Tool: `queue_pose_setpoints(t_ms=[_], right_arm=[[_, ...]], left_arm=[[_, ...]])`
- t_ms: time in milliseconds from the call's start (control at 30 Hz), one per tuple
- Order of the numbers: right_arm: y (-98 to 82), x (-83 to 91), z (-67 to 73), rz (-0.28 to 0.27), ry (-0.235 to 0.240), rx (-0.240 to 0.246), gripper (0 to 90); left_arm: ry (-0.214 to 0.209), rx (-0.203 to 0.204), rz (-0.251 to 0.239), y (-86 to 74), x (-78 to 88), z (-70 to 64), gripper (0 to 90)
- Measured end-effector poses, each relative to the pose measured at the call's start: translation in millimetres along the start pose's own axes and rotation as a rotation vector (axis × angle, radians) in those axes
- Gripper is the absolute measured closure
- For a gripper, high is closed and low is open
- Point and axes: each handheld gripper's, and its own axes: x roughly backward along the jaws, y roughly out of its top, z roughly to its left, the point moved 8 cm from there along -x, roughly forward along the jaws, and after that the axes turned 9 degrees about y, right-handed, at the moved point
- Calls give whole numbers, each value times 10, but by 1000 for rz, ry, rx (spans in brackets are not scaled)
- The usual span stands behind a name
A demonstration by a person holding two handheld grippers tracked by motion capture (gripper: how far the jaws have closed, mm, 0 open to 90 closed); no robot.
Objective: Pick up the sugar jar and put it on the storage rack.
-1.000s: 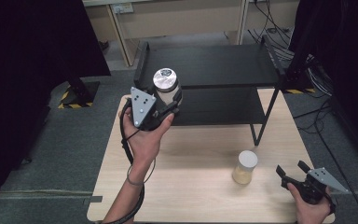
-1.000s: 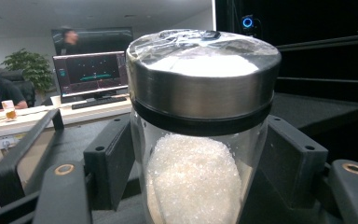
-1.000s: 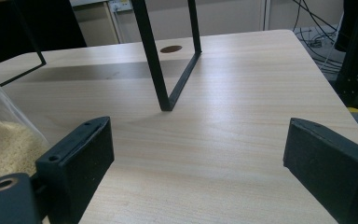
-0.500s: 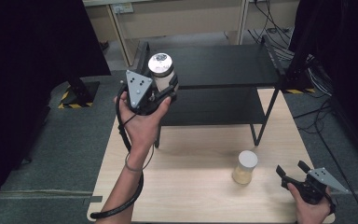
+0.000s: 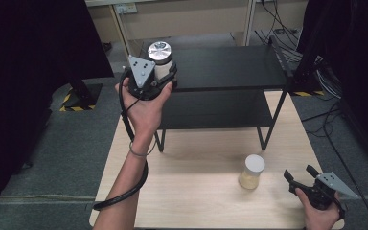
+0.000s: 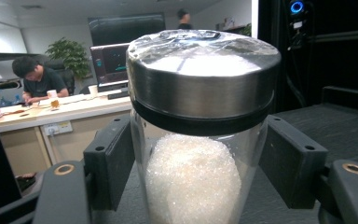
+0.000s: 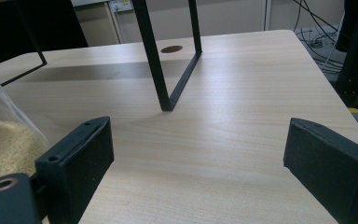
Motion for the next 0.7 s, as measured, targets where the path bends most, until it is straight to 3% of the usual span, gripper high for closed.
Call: queue_pose_setpoints(t_ms=[267,700], right_arm=[[1,-1,0,1,1,1,86],[3,-4,2,4,3,5,85]], left_arm=[[18,-3,38,-42,-119,9,304],[6,40,95,-3,-241,46,304]])
